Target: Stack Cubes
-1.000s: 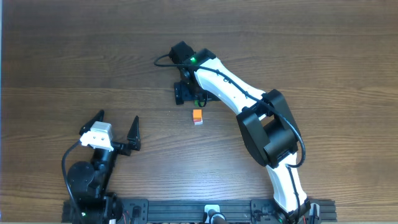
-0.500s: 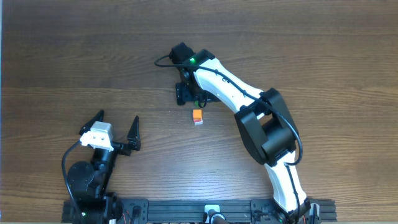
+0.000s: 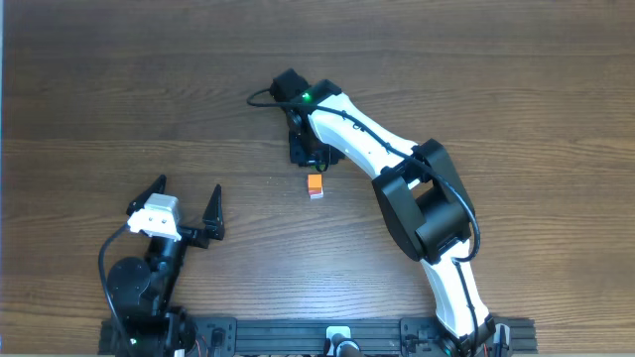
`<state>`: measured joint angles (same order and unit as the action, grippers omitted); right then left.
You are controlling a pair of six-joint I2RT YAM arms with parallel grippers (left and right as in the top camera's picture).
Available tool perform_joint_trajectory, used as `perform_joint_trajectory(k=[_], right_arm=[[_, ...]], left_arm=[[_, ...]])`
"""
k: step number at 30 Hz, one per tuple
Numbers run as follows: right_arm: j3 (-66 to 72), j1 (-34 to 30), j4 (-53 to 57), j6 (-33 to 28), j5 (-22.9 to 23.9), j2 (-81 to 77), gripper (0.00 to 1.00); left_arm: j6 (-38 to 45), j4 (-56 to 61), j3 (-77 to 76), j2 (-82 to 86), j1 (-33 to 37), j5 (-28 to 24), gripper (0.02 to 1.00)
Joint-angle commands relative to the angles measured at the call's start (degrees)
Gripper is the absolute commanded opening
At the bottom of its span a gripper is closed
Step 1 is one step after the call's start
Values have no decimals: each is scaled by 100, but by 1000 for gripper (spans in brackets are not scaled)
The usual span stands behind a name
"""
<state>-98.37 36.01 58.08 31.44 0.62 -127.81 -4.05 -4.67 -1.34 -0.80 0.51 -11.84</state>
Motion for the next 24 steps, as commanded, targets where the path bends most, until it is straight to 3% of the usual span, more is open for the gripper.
perform_joint_trajectory(k=[1, 12, 24], right_arm=[[-94, 20, -17, 28, -37, -70, 257], [-136, 2, 50, 92, -81, -9, 12], [-927, -35, 914, 87, 251, 914, 9]], left_arm=[[76, 20, 39, 46, 24, -35, 998], [76, 20, 39, 46, 24, -35, 996], [76, 20, 39, 46, 24, -35, 1000]])
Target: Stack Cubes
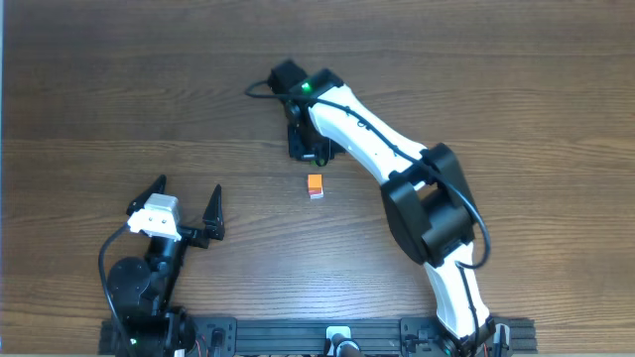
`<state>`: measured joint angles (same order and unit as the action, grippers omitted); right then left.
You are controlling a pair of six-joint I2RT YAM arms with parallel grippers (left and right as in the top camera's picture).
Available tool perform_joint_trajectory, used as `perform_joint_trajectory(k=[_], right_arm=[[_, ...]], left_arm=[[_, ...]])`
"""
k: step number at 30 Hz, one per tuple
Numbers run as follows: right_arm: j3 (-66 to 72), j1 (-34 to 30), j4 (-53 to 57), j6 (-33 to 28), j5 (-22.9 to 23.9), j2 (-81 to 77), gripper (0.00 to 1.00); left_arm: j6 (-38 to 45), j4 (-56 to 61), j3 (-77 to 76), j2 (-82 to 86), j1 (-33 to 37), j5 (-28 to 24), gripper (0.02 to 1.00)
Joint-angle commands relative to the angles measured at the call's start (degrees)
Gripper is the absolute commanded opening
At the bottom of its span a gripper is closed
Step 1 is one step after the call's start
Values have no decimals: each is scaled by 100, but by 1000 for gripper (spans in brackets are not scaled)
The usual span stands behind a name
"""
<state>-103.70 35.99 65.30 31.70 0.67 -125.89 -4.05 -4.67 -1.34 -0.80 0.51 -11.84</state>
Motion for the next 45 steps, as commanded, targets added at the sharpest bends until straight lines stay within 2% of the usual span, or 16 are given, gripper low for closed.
perform_joint_trajectory(k=[1, 9, 15, 45], right_arm=[[-417, -33, 249, 63, 247, 815, 9], [-328, 79, 929, 358, 221, 1311, 12], [323, 282, 881, 584, -184, 1456, 9], [678, 612, 603, 748, -168, 1257, 9]], left_arm=[[76, 20, 39, 46, 24, -35, 998], [76, 20, 39, 46, 24, -35, 998], [76, 20, 39, 46, 24, -35, 1000], [76, 20, 39, 46, 24, -35, 1000]])
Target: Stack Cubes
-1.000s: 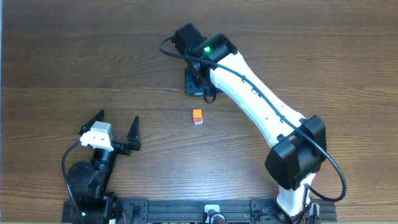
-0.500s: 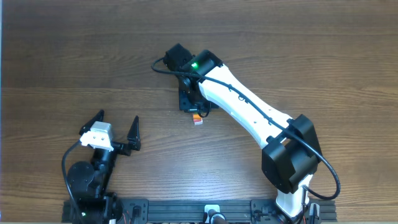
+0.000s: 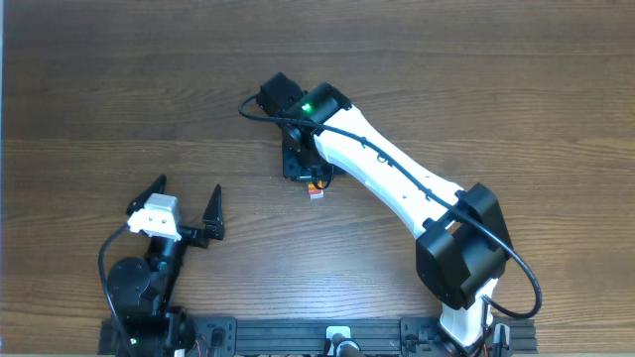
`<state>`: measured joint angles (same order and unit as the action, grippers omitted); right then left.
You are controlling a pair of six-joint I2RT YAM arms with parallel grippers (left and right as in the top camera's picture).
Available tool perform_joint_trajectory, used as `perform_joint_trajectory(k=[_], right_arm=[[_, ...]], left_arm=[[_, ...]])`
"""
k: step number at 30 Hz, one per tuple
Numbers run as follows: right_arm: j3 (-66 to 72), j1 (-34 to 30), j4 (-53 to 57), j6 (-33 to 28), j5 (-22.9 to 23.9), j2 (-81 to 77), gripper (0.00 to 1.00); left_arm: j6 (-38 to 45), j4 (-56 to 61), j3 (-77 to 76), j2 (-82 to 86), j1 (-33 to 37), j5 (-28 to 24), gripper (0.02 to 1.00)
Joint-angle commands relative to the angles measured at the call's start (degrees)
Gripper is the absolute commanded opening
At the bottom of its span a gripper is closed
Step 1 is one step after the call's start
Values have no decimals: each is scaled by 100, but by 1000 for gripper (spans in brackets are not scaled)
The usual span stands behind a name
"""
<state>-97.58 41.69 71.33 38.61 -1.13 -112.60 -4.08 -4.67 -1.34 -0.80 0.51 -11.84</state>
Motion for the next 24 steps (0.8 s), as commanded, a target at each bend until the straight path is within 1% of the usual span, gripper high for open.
perform_joint_trajectory(k=[1, 10, 24], right_arm=[[76, 42, -7, 57, 11, -72, 9], [363, 26, -249, 63, 9, -72, 9], [402, 26, -380, 76, 13, -94, 9]], left_arm=[[79, 20, 39, 46, 24, -35, 1000], [79, 20, 39, 46, 24, -35, 1000], [79, 20, 39, 46, 24, -35, 1000]])
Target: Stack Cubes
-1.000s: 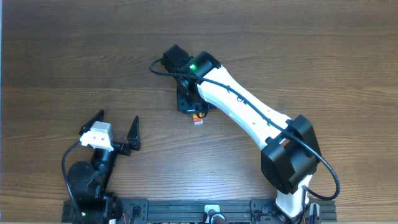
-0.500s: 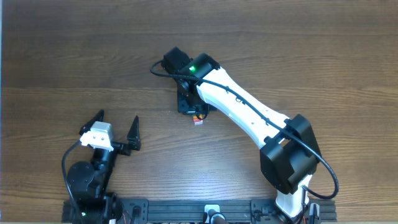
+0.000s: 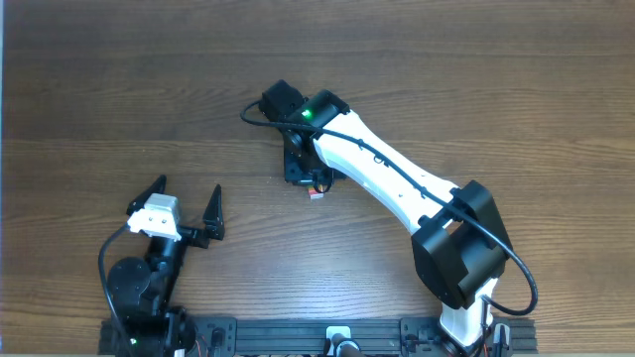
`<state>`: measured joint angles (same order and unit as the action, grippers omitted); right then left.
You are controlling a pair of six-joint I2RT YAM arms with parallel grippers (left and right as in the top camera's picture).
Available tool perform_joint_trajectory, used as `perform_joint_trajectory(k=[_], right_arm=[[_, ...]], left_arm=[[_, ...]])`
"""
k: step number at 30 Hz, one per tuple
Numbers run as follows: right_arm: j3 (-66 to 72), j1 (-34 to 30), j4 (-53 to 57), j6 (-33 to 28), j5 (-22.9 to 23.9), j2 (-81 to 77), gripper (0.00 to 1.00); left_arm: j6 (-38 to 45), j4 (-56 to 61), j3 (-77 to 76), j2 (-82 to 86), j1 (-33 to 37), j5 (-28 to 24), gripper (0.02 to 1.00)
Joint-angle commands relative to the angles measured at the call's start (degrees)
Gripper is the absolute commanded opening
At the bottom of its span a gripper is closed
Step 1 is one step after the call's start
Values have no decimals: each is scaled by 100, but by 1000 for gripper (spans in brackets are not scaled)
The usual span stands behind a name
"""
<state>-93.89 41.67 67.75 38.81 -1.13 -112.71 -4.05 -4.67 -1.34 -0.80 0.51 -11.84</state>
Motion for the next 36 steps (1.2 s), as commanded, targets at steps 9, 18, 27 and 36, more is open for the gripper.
perform_joint_trajectory(k=[9, 18, 27, 36], right_arm=[[57, 11, -70, 57, 57, -87, 12], [96, -7, -70, 57, 59, -87, 9], [101, -20, -70, 57, 101, -87, 12], [101, -46, -70, 57, 166, -87, 12]], left_arm=[[76, 20, 39, 46, 24, -35, 1000], [76, 20, 39, 46, 24, -35, 998], [76, 20, 39, 46, 24, -35, 998], [76, 20, 39, 46, 24, -35, 1000]])
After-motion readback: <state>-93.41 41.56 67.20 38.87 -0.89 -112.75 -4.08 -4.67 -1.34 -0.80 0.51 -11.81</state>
